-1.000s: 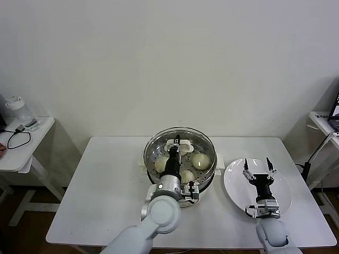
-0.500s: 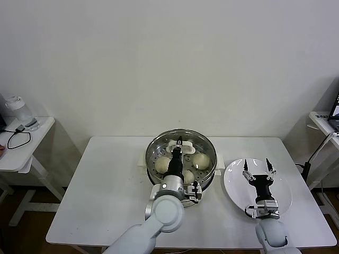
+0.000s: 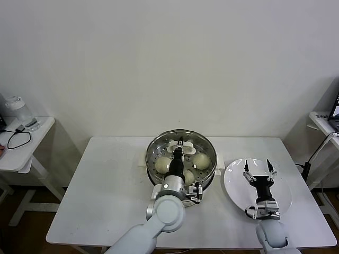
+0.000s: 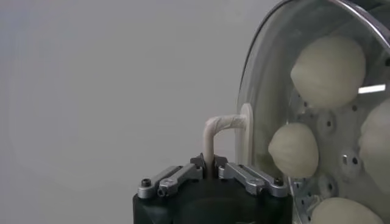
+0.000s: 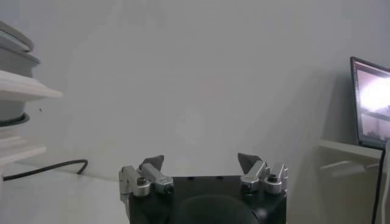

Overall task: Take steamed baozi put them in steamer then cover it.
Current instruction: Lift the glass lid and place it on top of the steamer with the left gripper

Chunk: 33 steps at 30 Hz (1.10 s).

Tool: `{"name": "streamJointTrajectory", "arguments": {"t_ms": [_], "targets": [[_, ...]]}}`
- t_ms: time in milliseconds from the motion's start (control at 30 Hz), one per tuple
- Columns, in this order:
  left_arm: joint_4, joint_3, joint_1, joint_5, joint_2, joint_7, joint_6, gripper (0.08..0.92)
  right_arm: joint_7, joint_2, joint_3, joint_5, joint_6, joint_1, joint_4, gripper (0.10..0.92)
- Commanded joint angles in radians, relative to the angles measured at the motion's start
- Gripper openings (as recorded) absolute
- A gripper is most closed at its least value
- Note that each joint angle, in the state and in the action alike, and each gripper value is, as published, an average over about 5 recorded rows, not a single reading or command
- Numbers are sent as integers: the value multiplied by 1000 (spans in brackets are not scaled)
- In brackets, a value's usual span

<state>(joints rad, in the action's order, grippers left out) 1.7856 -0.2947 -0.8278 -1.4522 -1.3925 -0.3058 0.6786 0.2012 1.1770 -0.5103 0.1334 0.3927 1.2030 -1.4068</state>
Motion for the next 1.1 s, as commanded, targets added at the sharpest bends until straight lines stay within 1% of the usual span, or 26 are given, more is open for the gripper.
{"name": "streamJointTrajectory", "arguments": {"t_ms": [33,1100], "targets": [[-10,-1,1,-9,-3,2,-11,187,1,-1,-2,0,1,3,-1,823],[-45,17,-6,-18,-13,14,-42,187,1,-2,-13,0,7,9,-16,823]]}}
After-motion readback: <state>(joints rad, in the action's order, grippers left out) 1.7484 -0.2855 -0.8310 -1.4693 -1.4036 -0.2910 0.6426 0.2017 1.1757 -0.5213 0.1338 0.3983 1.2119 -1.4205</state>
